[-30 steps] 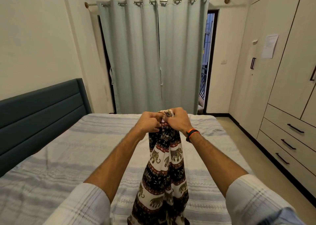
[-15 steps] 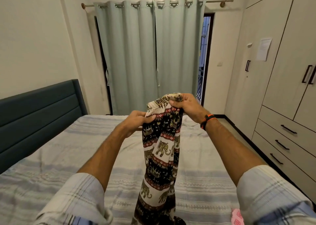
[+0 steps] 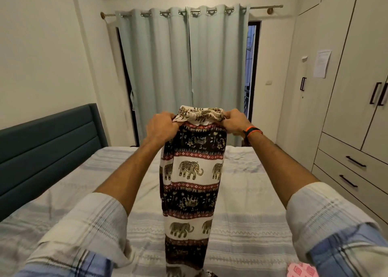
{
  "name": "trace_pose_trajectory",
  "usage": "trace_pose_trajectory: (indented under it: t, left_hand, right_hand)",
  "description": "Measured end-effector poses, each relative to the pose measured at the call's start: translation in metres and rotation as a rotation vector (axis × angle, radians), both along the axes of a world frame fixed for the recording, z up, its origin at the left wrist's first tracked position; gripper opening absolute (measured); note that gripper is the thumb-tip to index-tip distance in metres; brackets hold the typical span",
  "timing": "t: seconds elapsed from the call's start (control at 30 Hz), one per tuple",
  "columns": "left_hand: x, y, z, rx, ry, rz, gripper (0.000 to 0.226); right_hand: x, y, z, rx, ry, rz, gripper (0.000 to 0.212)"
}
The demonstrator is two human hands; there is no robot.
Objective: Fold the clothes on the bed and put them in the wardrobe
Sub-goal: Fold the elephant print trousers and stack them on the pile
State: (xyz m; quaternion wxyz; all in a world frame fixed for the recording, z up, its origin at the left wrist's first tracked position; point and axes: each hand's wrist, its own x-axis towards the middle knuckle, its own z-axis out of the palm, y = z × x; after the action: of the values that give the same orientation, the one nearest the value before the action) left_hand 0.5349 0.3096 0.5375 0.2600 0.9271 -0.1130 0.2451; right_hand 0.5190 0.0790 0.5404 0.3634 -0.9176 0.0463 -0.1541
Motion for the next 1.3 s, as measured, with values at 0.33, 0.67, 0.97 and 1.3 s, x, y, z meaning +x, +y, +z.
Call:
trace_pose_trajectory:
  t: [0.33, 0.67, 0.97, 1.3]
  left_hand:
    - [-0.003, 0.003, 0.019, -0.295, -0.078, -0.057, 0.024]
    - [-0.004, -0.004, 0.068, -0.466, -0.010, -0.189, 0.024]
    - [-0.005, -0.008, 0.055, -0.468, 0.019, -0.154, 0.025]
    - [-0.003, -0.006, -0.007, -0.398, 0.302, -0.147, 0.019]
  right_hand:
    - [-0.008, 0.008, 0.026, 0.505, -0.122, 0.148, 0.029]
    - [-0.011, -0.003, 0.080, 0.475, -0.286, 0.145, 0.021]
    - [-0.014, -0.011, 0.067, 0.445, -0.237, 0.131, 0.016]
    - [-0.017, -0.015, -0.006, 0.509, -0.025, 0.095, 0.017]
